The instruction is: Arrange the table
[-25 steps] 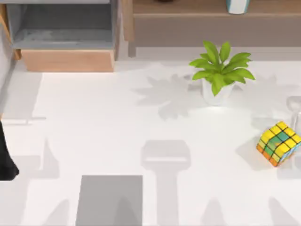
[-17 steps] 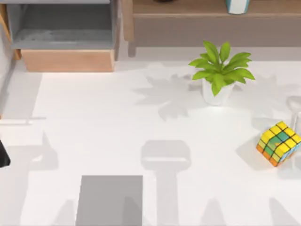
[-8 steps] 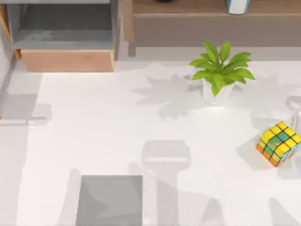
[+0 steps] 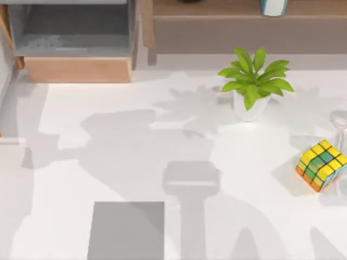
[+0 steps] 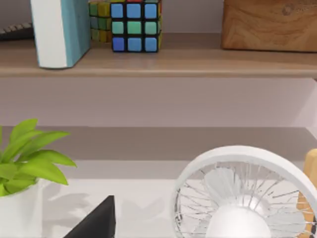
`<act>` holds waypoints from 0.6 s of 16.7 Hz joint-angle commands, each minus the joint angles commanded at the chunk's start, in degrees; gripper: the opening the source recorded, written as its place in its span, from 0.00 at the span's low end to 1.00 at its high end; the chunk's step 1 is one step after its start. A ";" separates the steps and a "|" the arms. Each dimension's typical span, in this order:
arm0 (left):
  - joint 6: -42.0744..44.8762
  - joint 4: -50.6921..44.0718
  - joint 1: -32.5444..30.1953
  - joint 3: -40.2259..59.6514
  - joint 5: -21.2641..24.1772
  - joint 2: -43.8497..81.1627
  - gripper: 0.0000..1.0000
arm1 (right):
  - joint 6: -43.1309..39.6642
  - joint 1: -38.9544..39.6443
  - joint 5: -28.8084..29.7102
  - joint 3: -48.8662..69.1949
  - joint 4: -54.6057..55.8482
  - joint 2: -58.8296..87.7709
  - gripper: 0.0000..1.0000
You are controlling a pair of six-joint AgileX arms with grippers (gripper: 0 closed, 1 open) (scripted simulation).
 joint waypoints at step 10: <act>5.29 -23.26 4.21 43.88 0.95 44.66 1.00 | 0.00 0.00 0.00 0.00 0.00 0.00 1.00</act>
